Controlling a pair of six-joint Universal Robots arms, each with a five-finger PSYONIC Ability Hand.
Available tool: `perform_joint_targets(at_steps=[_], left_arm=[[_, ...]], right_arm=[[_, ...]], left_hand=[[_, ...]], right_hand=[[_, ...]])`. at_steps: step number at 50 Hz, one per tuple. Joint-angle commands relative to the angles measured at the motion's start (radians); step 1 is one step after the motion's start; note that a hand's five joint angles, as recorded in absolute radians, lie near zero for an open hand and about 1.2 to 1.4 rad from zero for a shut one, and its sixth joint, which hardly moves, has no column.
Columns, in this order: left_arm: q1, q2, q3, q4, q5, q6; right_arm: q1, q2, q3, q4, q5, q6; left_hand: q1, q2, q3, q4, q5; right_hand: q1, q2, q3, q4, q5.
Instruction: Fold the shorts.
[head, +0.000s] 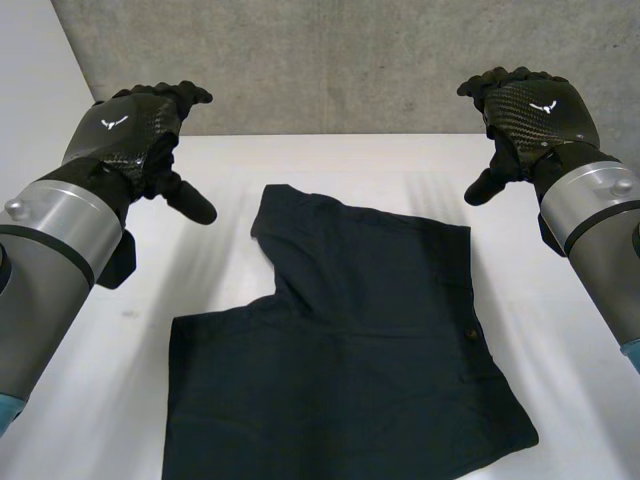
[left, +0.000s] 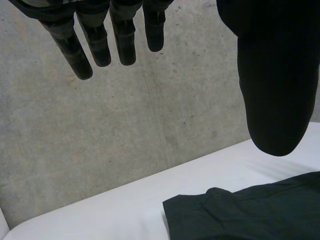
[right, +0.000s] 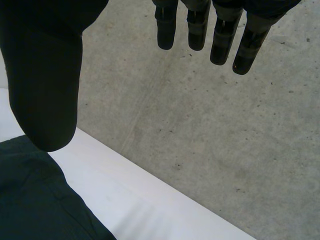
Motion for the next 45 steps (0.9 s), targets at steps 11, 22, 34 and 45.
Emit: perform_joint_targets(at_steps=[11, 22, 34, 45], left_arm=[[-0.024, 0.011, -0.101, -0.136, 0.044, 0.128], [-0.079, 0.010, -0.295, -0.170, 0.055, 0.210], [-0.084, 0.008, -0.483, -0.142, 0.057, 0.266], [-0.085, 0.005, -0.570, -0.041, 0.057, 0.302]], right_arm=[[-0.018, 0.001, -0.009, 0.224, -0.216, -0.131], [-0.173, 0.001, 0.144, 0.449, -0.363, -0.488], [-0.311, 0.000, 0.426, 0.411, -0.487, -0.664], [-0.393, -0.002, 0.575, 0.357, -0.604, -0.738]], left_hand=[[0.273, 0.168, 0.266, 0.276, 0.271], [0.285, 0.180, 0.278, 0.288, 0.282], [0.308, 0.203, 0.301, 0.312, 0.306], [0.308, 0.203, 0.301, 0.312, 0.306]], right_hand=[[0.092, 0.074, 0.082, 0.061, -0.043], [0.145, 0.127, 0.135, 0.114, 0.010], [0.304, 0.286, 0.293, 0.272, 0.168], [0.354, 0.336, 0.343, 0.322, 0.218]])
